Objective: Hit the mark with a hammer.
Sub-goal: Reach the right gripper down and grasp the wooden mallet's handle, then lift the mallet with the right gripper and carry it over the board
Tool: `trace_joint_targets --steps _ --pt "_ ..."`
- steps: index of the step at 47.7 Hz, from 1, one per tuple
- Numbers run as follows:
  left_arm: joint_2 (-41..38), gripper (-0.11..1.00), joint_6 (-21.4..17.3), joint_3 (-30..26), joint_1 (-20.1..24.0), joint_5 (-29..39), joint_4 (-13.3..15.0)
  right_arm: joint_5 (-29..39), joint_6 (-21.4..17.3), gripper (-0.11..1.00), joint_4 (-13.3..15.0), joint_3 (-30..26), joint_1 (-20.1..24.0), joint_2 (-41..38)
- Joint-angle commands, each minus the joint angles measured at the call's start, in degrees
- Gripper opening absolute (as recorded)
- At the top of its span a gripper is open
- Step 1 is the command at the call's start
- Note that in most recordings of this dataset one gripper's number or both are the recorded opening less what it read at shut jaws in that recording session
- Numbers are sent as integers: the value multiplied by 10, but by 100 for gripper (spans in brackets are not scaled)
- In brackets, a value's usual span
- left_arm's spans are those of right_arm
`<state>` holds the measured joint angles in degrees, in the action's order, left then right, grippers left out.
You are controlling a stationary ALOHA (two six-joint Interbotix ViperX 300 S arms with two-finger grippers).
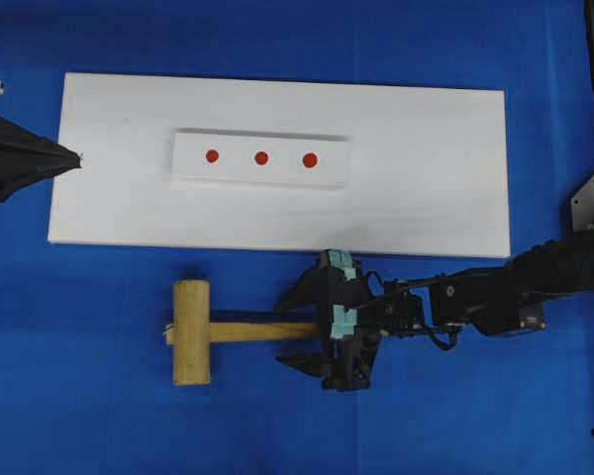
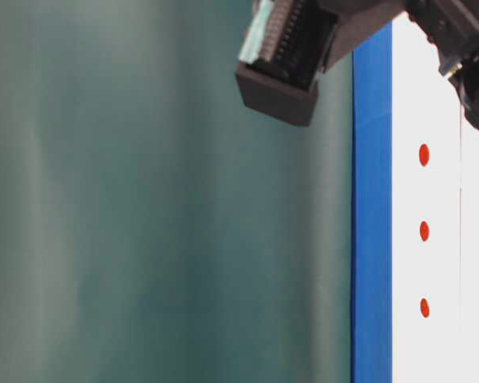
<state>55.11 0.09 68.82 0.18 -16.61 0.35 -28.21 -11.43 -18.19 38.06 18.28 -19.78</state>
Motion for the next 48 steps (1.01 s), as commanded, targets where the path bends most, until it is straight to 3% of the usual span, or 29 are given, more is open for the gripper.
trace_joint_targets --steps 1,7,15,20,32,48 --pt "-4 0 1 -5 -1 -3 1 -4 -2 85 -3 -10 2 4" --pt "-4 0 1 -5 0 -3 1 -4 5 79 -2 -10 2 4" --pt "-3 0 2 -5 0 -3 1 11 8 30 3 -10 3 4" --pt "-1 0 1 -6 0 -3 1 15 8 9 5 -11 3 4" --pt "-1 0 3 -5 0 -3 1 13 8 9 5 -15 2 22" --pt "-2 0 4 -5 0 -3 1 22 21 9 5 -2 -11 134"
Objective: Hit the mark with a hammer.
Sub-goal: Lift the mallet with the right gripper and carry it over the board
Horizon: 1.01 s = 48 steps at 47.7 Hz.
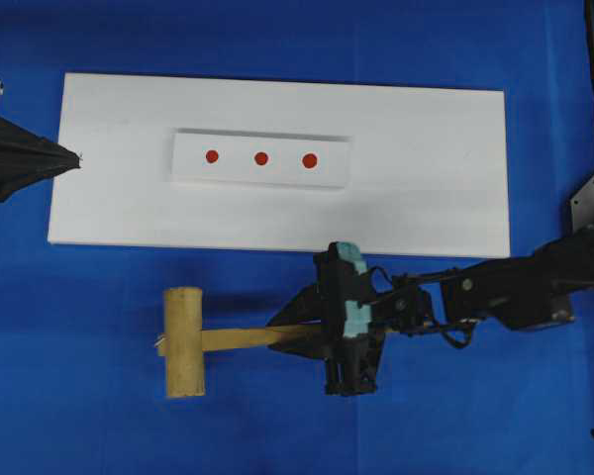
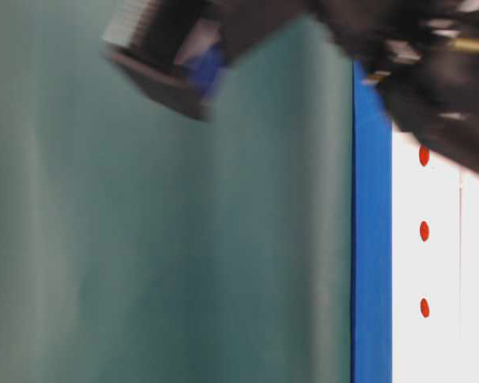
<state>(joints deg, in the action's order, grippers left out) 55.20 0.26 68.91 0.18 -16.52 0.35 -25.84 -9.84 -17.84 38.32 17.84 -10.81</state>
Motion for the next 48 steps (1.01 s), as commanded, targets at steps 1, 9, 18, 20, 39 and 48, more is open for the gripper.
trace_joint_targets --steps 1,9,18,20,39,48 --pt "-3 0 2 -5 0 -4 1 3 10 9 2 -4 -8 56" --pt "-4 0 2 -5 -1 -3 1 56 41 9 0 -4 -18 123" --pt "-4 0 3 -5 -1 -1 1 91 60 9 0 -3 -26 172" --pt "-5 0 3 -4 -1 0 1 91 60 9 0 -2 -29 173" --pt "-5 0 3 -2 -2 0 1 94 73 9 2 18 -94 187" --pt "-5 0 3 -1 -2 0 1 91 111 9 2 54 -152 224"
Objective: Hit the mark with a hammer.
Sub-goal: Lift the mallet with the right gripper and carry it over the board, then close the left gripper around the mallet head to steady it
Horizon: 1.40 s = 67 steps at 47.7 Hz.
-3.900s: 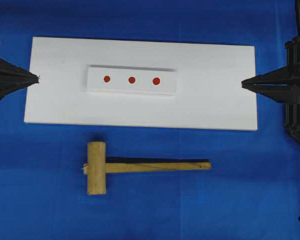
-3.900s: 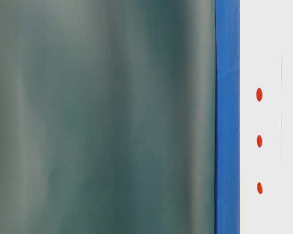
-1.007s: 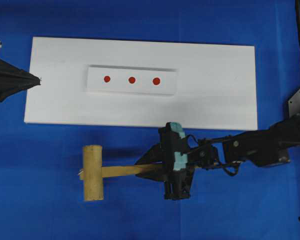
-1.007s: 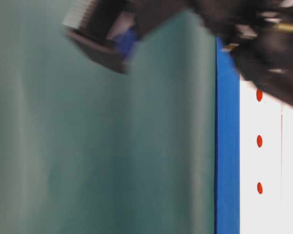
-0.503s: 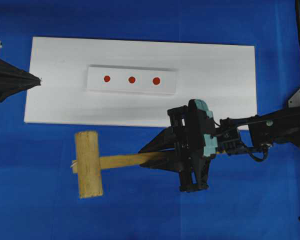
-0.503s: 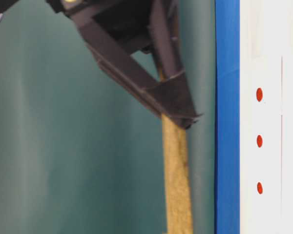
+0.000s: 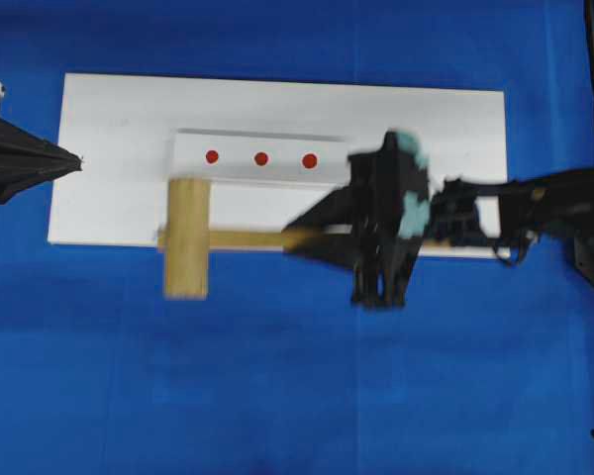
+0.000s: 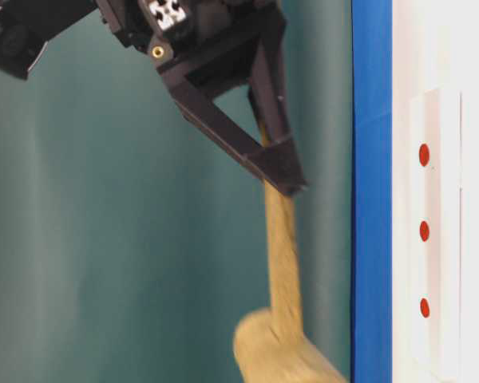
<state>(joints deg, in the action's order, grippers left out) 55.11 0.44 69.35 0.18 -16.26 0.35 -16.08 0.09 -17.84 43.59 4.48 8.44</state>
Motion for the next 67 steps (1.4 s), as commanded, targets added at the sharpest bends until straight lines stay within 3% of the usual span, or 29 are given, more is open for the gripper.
trace_joint_targets --steps 1,10,23,28,33,42,48,56,67 --pt "-4 0 1 -5 -2 -4 1 -6 16 9 2 5 -25 35" --pt "-4 0 1 -5 -2 -4 1 -7 56 9 2 25 -63 57" --pt "-4 0 2 -5 -2 -5 2 -16 106 9 7 21 -65 58" --pt "-4 0 6 -5 -1 -7 1 -47 160 9 14 21 -68 58" --pt "-4 0 12 -5 -2 -7 1 -83 237 9 15 20 -68 58" --pt "-4 0 32 -5 -2 -7 2 -116 438 9 11 20 -69 57" --pt "-4 0 41 -5 -2 -8 1 -137 538 9 6 21 -68 57" --pt "-4 0 46 -5 -1 -8 2 -168 615 9 1 18 -62 54" --pt "-4 0 46 -5 1 -14 5 -173 652 9 2 11 -59 47"
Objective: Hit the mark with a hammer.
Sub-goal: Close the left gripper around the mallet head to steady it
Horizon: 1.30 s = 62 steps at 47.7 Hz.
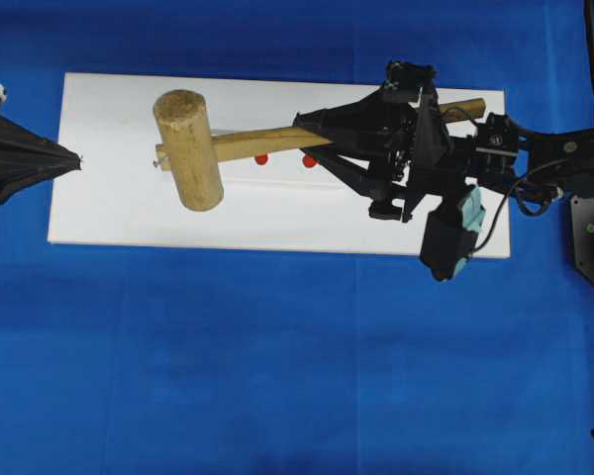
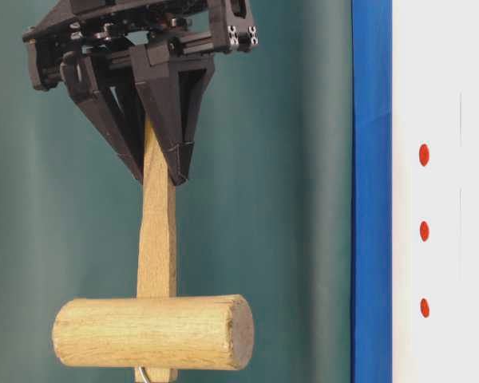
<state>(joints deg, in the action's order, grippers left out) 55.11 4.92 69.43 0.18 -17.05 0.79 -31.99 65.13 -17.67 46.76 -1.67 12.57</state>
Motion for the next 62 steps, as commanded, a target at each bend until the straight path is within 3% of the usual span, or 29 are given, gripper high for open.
trace_joint_targets --steps 1,19,24,32,37,51,62 --pt "-5 0 1 -6 1 -6 1 -13 3 9 0 -21 3 4" --pt "-6 3 31 -3 15 -4 2 -12 5 9 2 -23 3 4" --pt "-6 25 42 -3 18 -4 2 -12 5 9 3 -25 3 4" --pt "-9 75 58 -4 22 -5 2 -10 8 9 3 -26 3 4" --pt "-21 93 59 -7 22 -11 2 -3 9 9 4 -26 3 4" --pt "-136 94 62 -47 32 -102 1 4 9 9 4 -30 3 4" --pt "-241 94 62 -103 51 -131 2 4 9 9 4 -33 3 4"
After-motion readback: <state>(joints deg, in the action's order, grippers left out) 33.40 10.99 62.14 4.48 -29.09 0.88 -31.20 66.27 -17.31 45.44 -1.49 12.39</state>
